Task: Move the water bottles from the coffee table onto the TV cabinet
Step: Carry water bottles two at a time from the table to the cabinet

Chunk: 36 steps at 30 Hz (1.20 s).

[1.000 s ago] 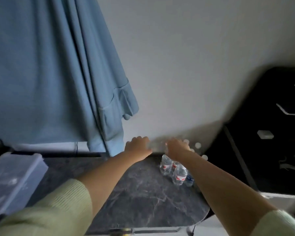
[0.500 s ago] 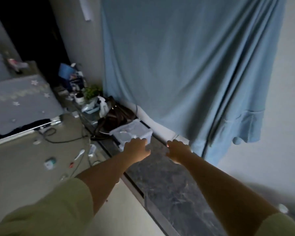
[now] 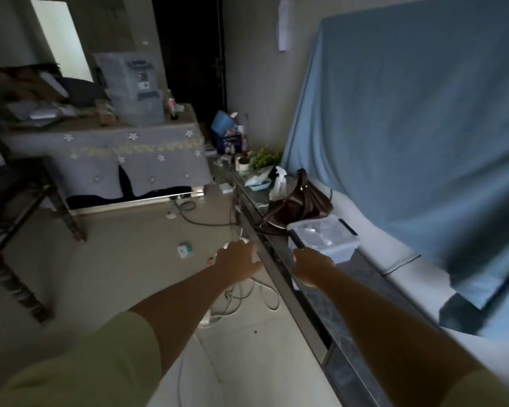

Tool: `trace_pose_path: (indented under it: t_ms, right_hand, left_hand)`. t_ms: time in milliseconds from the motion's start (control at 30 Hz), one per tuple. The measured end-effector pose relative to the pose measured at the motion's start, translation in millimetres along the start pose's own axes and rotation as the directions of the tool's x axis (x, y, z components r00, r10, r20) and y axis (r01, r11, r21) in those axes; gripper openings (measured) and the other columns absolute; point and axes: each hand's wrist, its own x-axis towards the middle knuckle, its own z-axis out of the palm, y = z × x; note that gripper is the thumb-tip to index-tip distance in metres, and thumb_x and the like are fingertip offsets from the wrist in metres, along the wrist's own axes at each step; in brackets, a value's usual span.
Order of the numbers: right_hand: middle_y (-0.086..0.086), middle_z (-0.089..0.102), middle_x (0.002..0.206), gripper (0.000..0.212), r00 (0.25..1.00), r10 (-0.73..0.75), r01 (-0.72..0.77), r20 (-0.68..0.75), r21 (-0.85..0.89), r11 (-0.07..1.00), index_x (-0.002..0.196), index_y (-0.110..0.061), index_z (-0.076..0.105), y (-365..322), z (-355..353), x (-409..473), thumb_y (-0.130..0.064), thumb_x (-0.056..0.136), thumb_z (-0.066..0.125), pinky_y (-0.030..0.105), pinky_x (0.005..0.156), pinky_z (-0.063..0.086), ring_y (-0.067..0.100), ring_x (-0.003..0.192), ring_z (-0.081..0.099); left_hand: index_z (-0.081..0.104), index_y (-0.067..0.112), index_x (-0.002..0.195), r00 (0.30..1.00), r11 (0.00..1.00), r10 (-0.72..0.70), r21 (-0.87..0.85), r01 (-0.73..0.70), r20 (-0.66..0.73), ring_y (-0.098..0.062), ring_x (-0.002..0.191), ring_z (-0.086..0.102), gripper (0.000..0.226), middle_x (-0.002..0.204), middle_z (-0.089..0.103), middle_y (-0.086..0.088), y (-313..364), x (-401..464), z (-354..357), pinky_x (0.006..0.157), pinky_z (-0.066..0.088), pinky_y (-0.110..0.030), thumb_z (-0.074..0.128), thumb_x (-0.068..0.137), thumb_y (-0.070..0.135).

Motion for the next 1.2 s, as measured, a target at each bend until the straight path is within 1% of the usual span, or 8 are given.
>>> trace_pose_path:
  t_ms: [200, 300, 433, 567, 800, 867, 1000, 1200]
  right_hand:
    - [0.009, 0.052, 0.135, 0.042, 0.986, -0.157, 0.160, 0.059, -0.045, 0.986, 0.133, -0.016, 0.046, -133.0, 20.8, 12.6, -0.033, 0.094, 0.050, 0.037, 0.102, 0.043, 0.027, 0.125, 0.051]
    - [0.009, 0.050, 0.135, 0.042, 0.962, -0.259, 0.265, 0.091, -0.064, 0.962, 0.134, -0.015, 0.045, -205.3, 24.1, 19.0, -0.029, 0.094, 0.050, 0.037, 0.102, 0.042, 0.026, 0.125, 0.051]
    - [0.011, 0.049, 0.133, 0.041, 0.898, -0.424, 0.434, 0.117, -0.087, 0.896, 0.133, -0.013, 0.044, -302.5, 26.4, 29.3, -0.028, 0.095, 0.048, 0.038, 0.100, 0.042, 0.027, 0.124, 0.050]
    - [0.009, 0.048, 0.136, 0.047, 0.809, -0.568, 0.584, 0.154, -0.098, 0.805, 0.140, -0.015, 0.039, -392.2, 30.8, 35.7, -0.029, 0.095, 0.049, 0.038, 0.098, 0.043, 0.026, 0.126, 0.049]
    - [0.010, 0.049, 0.134, 0.043, 0.677, -0.717, 0.736, 0.170, -0.123, 0.666, 0.137, -0.015, 0.044, -487.4, 37.1, 65.3, -0.029, 0.097, 0.048, 0.039, 0.099, 0.045, 0.027, 0.123, 0.051]
    - [0.009, 0.050, 0.133, 0.042, 0.653, -0.736, 0.757, 0.179, -0.127, 0.641, 0.136, -0.014, 0.045, -508.4, 36.1, 82.9, -0.029, 0.097, 0.048, 0.038, 0.098, 0.045, 0.027, 0.122, 0.052]
    - [0.010, 0.051, 0.132, 0.042, 0.624, -0.758, 0.781, 0.191, -0.138, 0.608, 0.135, -0.014, 0.045, -545.3, 28.2, 122.2, -0.032, 0.098, 0.047, 0.036, 0.098, 0.045, 0.027, 0.121, 0.053]
    - [0.009, 0.053, 0.133, 0.043, 0.556, -0.800, 0.830, 0.223, -0.118, 0.545, 0.136, -0.016, 0.046, -601.2, 29.5, 151.4, -0.034, 0.097, 0.049, 0.037, 0.097, 0.044, 0.027, 0.123, 0.053]
  left_hand:
    - [0.048, 0.020, 0.131, 0.985, 0.985, -0.170, -0.023, 0.169, -0.026, -0.025, 0.123, 0.048, 0.047, 0.128, 0.052, -0.008, -126.5, -55.0, -20.3, 0.098, 0.040, -0.037, 0.051, 0.091, 0.044]
    - [0.045, 0.020, 0.135, 0.959, 0.961, -0.278, -0.021, 0.277, -0.046, -0.025, 0.126, 0.045, 0.050, 0.133, 0.049, -0.007, -185.7, -85.1, -35.1, 0.101, 0.037, -0.036, 0.049, 0.092, 0.045]
    - [0.043, 0.022, 0.137, 0.893, 0.895, -0.446, -0.051, 0.444, -0.058, -0.024, 0.128, 0.042, 0.050, 0.136, 0.048, -0.006, -257.6, -127.6, -54.5, 0.105, 0.037, -0.039, 0.048, 0.093, 0.046]
    - [0.043, 0.023, 0.137, 0.794, 0.800, -0.600, -0.083, 0.595, -0.094, -0.025, 0.128, 0.045, 0.049, 0.136, 0.049, -0.006, -315.4, -165.1, -72.2, 0.101, 0.041, -0.038, 0.050, 0.093, 0.044]
    - [0.052, 0.026, 0.126, 0.665, 0.671, -0.741, -0.152, 0.726, -0.094, -0.025, 0.118, 0.052, 0.041, 0.127, 0.055, -0.004, -385.8, -183.6, -86.7, 0.095, 0.044, -0.039, 0.052, 0.090, 0.045]
    - [0.051, 0.026, 0.128, 0.635, 0.640, -0.768, -0.170, 0.750, -0.088, -0.025, 0.119, 0.051, 0.043, 0.129, 0.054, -0.004, -404.7, -179.7, -89.7, 0.096, 0.045, -0.039, 0.053, 0.090, 0.046]
    - [0.048, 0.020, 0.133, 0.569, 0.575, -0.817, -0.181, 0.798, -0.091, -0.026, 0.121, 0.049, 0.046, 0.129, 0.053, -0.006, -436.2, -163.6, -103.6, 0.099, 0.044, -0.041, 0.052, 0.092, 0.040]
    - [0.052, 0.022, 0.130, 0.496, 0.498, -0.866, -0.221, 0.839, -0.069, -0.026, 0.120, 0.050, 0.042, 0.126, 0.056, -0.006, -471.1, -151.9, -112.5, 0.099, 0.044, -0.040, 0.052, 0.091, 0.038]
